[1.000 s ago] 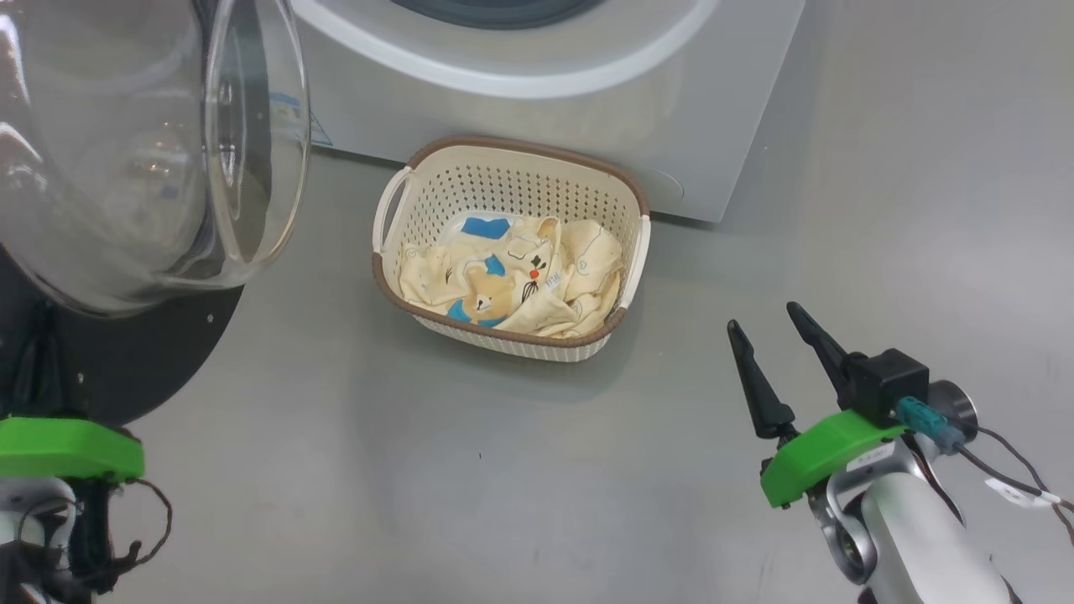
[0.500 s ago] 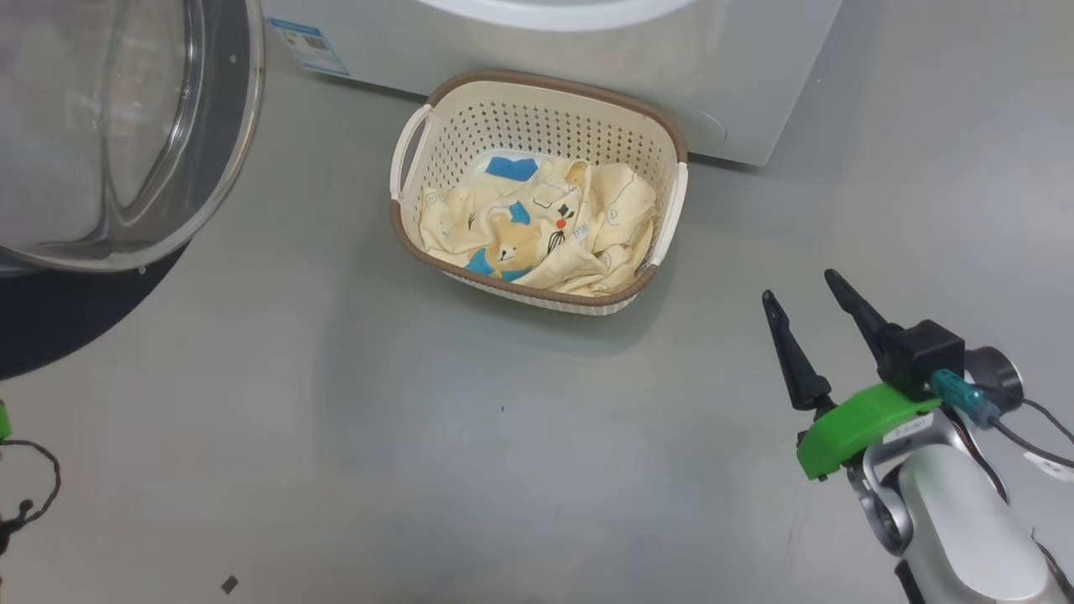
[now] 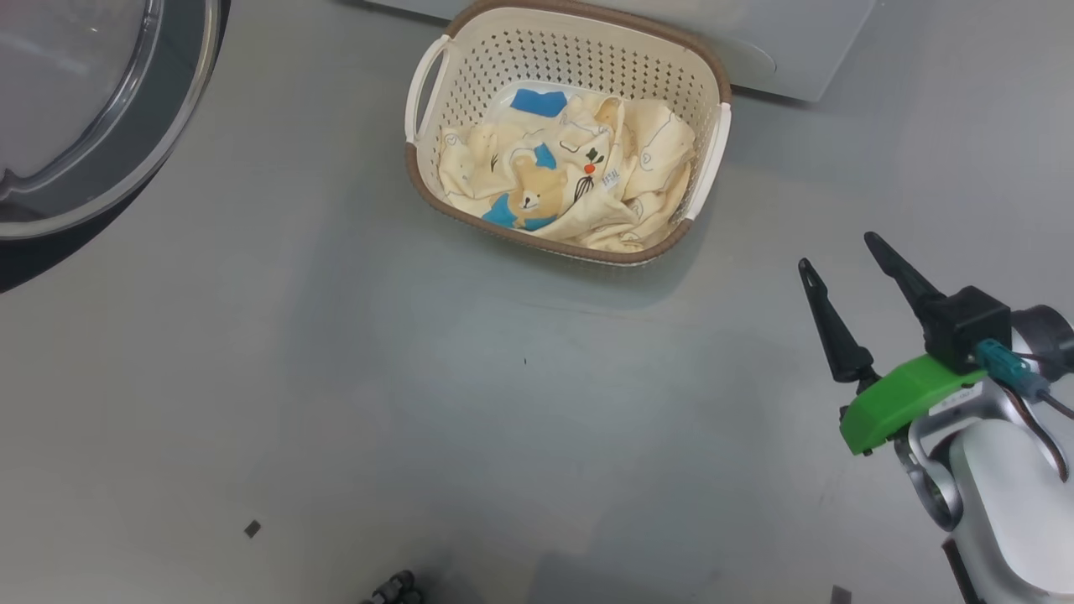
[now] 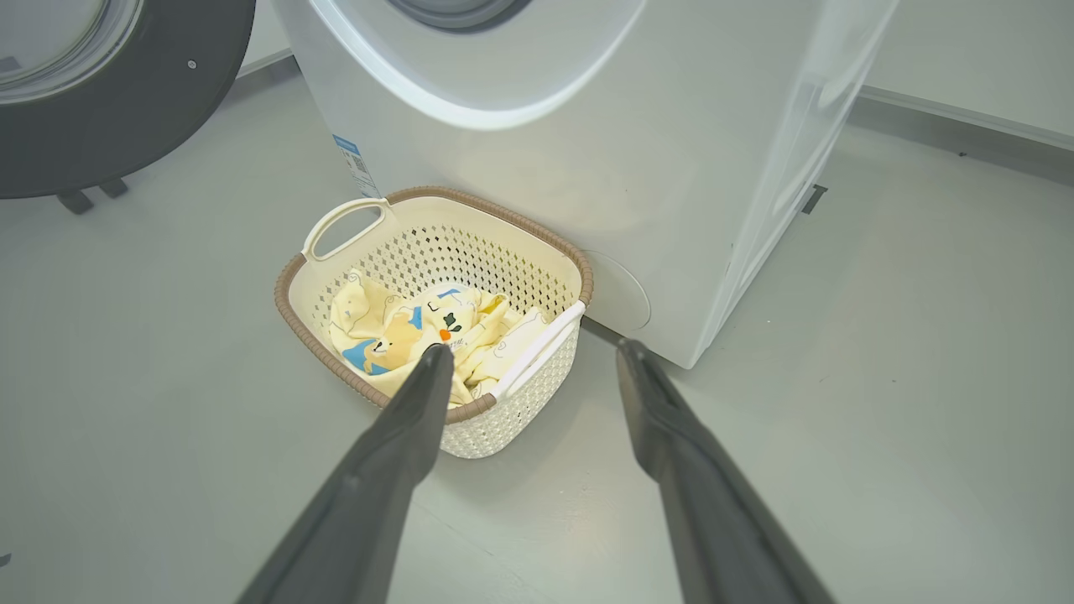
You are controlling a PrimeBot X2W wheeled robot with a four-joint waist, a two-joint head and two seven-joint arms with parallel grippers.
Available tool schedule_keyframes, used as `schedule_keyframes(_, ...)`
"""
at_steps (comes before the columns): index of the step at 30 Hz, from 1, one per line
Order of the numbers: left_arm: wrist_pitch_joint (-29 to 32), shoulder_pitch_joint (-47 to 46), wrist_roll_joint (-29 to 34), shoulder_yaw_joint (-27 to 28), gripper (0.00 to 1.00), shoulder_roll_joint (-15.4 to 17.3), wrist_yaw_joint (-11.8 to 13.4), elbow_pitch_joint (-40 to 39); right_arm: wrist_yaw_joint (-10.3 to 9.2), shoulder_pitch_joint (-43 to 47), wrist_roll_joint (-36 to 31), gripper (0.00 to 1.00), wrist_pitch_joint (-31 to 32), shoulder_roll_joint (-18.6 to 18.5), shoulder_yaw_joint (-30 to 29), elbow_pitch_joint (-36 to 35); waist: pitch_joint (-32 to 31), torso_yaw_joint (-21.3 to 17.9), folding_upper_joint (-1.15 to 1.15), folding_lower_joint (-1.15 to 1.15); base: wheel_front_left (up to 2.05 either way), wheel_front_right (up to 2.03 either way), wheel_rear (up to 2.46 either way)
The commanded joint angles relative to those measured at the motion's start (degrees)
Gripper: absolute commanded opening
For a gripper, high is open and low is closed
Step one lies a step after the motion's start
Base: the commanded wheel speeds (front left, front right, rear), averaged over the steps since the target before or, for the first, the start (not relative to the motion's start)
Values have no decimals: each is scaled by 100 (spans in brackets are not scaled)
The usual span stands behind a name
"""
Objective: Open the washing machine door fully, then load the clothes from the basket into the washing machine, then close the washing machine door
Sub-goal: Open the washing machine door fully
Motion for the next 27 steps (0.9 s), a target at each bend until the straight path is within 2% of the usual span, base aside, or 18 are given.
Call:
schedule_keyframes(1,-78,-165,68,188,0,506,-13,-22,-1,66,-53,100,62,-59,88,-262,85,21,0,0,0,0,0)
schedule_keyframes(8,-116,-542,166,78,0,625,-161,481,-1,168,-94,100,238,-151,-57,-663,314,-13,0,0,0,0,0)
schedule_keyframes(16,-129,-648,300,120,0,694,-235,714,-1,212,-86,100,232,-94,-62,-672,213,-66,0,0,0,0,0)
schedule_keyframes(27,-131,-204,692,80,0,788,-329,562,-1,97,56,100,-136,214,152,-107,-613,-377,0,0,0,0,0)
